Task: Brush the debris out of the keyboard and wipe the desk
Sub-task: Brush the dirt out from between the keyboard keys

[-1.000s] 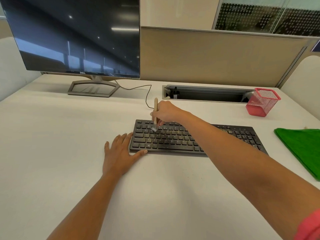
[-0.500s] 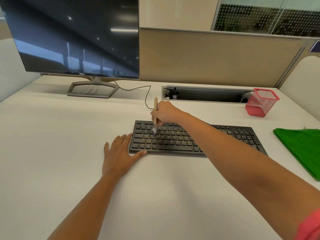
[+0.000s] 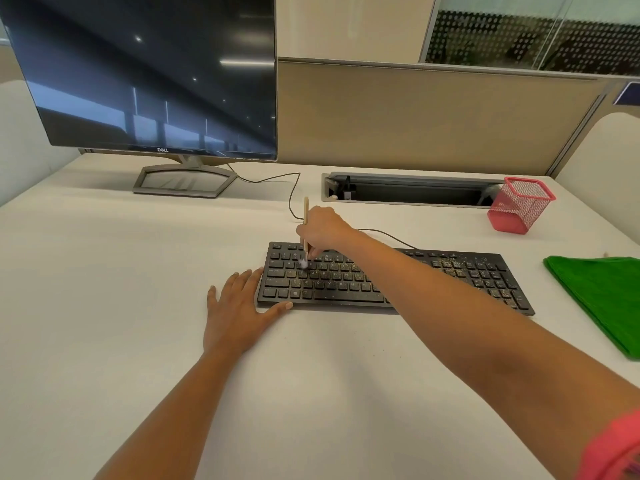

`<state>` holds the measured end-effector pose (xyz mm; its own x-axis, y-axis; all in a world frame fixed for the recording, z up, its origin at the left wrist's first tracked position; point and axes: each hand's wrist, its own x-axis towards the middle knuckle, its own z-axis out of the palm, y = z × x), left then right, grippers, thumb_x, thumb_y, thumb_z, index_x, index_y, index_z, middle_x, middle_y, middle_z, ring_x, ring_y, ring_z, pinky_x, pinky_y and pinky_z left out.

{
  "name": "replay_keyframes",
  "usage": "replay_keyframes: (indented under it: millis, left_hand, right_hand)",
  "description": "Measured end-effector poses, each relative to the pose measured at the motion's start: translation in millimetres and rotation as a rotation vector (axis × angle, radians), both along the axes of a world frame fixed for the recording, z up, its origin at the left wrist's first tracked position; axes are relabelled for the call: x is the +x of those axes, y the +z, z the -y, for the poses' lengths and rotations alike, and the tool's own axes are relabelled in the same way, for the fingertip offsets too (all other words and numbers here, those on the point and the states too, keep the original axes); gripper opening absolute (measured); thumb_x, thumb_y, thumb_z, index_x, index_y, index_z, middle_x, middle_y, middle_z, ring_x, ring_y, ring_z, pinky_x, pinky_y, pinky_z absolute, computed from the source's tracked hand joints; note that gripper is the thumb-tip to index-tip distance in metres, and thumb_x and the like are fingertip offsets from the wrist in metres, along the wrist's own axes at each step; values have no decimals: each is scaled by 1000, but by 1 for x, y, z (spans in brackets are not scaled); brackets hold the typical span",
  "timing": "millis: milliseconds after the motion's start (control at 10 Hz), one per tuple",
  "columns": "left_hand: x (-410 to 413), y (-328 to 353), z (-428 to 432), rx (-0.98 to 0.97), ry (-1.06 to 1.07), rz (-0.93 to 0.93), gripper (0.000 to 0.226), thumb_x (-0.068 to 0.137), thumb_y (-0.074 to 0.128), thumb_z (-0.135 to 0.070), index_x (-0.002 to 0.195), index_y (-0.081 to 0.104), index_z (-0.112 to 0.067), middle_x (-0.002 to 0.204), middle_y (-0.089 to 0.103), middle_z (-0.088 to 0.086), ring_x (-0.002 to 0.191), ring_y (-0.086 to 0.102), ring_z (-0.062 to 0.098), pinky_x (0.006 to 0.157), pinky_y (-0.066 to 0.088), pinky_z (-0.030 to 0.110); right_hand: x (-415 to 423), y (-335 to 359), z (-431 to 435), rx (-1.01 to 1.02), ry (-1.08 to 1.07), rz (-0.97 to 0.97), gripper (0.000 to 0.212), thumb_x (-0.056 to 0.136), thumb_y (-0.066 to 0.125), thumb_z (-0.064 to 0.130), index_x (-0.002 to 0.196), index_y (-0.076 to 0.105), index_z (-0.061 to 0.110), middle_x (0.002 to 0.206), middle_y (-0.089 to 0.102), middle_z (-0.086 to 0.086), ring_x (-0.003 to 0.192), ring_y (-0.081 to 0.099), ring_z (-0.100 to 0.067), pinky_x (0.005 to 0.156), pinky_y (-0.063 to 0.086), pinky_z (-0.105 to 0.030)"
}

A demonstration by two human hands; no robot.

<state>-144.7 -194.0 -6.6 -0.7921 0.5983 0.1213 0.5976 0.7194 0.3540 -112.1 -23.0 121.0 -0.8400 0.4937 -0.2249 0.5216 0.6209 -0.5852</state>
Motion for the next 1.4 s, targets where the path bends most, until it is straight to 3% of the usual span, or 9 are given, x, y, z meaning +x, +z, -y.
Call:
replay_keyframes:
  millis: [100, 200, 300, 600, 800, 1000, 1200, 1300, 1400]
  left_hand:
    - [0, 0, 0, -3, -2, -15, 107, 58, 10, -89, 147, 25, -31, 152, 29, -8, 143, 15, 11, 116, 6, 46]
    - [-1, -1, 0, -10, -3, -17, 107, 59, 9, -89, 148, 24, -31, 153, 28, -8, 143, 15, 11, 116, 6, 46]
    - [0, 0, 0, -13, -3, -14, 107, 58, 9, -89, 148, 24, -31, 153, 27, -8, 143, 14, 11, 116, 6, 46]
    - [1, 1, 0, -6, 1, 4, 107, 58, 11, -89, 147, 24, -31, 153, 27, -8, 144, 13, 10, 116, 4, 44]
    - [1, 1, 0, -4, -3, -3, 107, 58, 11, -89, 147, 24, -31, 153, 28, -8, 143, 14, 11, 116, 5, 44]
    - [1, 1, 0, -5, -1, 4, 108, 57, 10, -89, 148, 24, -31, 153, 27, -8, 144, 13, 11, 116, 4, 45]
    - [0, 2, 0, -12, 2, 1, 109, 57, 9, -89, 148, 24, -30, 153, 27, -7, 144, 13, 11, 116, 4, 45]
    - [0, 2, -1, -8, 2, 0, 109, 57, 10, -89, 148, 25, -30, 153, 28, -7, 144, 14, 12, 116, 5, 45]
    - [1, 2, -1, -15, 4, 2, 110, 56, 9, -89, 148, 24, -30, 153, 27, -8, 144, 13, 11, 116, 4, 44]
  right_hand:
    - [-1, 6, -4, 28, -22, 9, 21, 94, 43, 14, 91, 57, -1, 71, 64, -11, 50, 66, -19, 58, 53, -25]
    - [-1, 3, -10, 62, -91, -142, 29, 96, 44, 16, 104, 61, -6, 100, 67, -20, 88, 68, -33, 81, 55, -39]
    - [2, -1, -10, 75, -117, -186, 33, 98, 44, 21, 107, 61, -6, 105, 65, -20, 93, 65, -33, 84, 52, -38]
    - [9, 8, -14, -6, -24, -20, 22, 95, 44, 10, 88, 62, -2, 96, 68, -20, 63, 67, -24, 80, 55, -37]
    - [6, 0, -20, 6, -180, -236, 33, 97, 46, 21, 107, 60, -7, 106, 66, -21, 90, 67, -34, 85, 54, -43]
    - [10, -4, -16, -34, -30, -46, 27, 96, 44, 12, 102, 61, -8, 91, 67, -20, 55, 61, -21, 70, 55, -30]
    - [5, -1, -14, -72, -64, -243, 30, 97, 46, 20, 101, 64, -5, 94, 66, -13, 79, 68, -27, 79, 57, -33]
    - [5, -7, -12, -62, -22, -206, 30, 97, 48, 22, 101, 65, -4, 101, 68, -16, 91, 68, -31, 87, 54, -40]
    - [8, -7, -12, 136, 41, -74, 30, 97, 45, 18, 106, 61, -6, 102, 65, -18, 86, 63, -29, 76, 53, -34]
